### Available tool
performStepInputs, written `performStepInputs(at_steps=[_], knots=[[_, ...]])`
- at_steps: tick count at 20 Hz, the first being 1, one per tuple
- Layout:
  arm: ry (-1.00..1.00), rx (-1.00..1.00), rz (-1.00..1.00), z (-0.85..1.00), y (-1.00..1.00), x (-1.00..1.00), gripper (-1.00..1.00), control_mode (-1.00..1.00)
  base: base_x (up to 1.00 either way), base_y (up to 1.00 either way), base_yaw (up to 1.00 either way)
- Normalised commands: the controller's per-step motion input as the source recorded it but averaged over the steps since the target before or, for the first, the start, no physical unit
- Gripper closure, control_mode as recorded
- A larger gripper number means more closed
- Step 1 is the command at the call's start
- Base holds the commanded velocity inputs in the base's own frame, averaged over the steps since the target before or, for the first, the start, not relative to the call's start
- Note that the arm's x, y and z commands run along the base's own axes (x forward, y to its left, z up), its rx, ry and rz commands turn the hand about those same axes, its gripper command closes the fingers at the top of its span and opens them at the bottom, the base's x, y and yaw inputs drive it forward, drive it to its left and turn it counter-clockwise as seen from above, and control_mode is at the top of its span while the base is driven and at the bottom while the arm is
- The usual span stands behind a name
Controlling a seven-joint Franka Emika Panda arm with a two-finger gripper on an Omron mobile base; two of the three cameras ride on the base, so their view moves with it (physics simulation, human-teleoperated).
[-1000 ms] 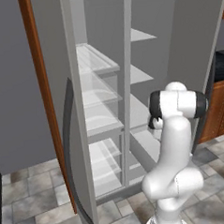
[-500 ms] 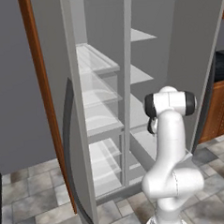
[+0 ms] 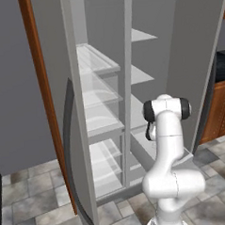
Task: Take the lemon and potato from the fridge shelf and place them in the freezer drawer to begin freezing them.
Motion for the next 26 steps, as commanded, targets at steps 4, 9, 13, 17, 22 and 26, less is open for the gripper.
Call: performStepInputs(at_steps=[4, 9, 13, 17, 22, 26], knots=[[0.02, 0.0, 0.0, -0.65, -0.21, 0.5, -1.0, -1.0, 0.0, 0.0, 0.0], [-0.01, -0.02, 0.0, -0.39, -0.15, 0.35, -1.0, -1.0, 0.0, 0.0, 0.0], [0.0, 0.0, 0.0, -0.02, 0.0, 0.01, -1.0, -1.0, 0.0, 0.0, 0.0], [0.0, 0.02, 0.0, 0.25, 0.0, -0.04, -1.0, -1.0, 0.0, 0.0, 0.0], [-0.04, 0.0, -0.02, 0.85, 0.18, -0.28, -1.0, -1.0, 0.0, 0.0, 0.0], [-0.15, -0.05, 0.0, 1.0, 0.44, -0.46, -1.0, -1.0, 0.0, 0.0, 0.0]])
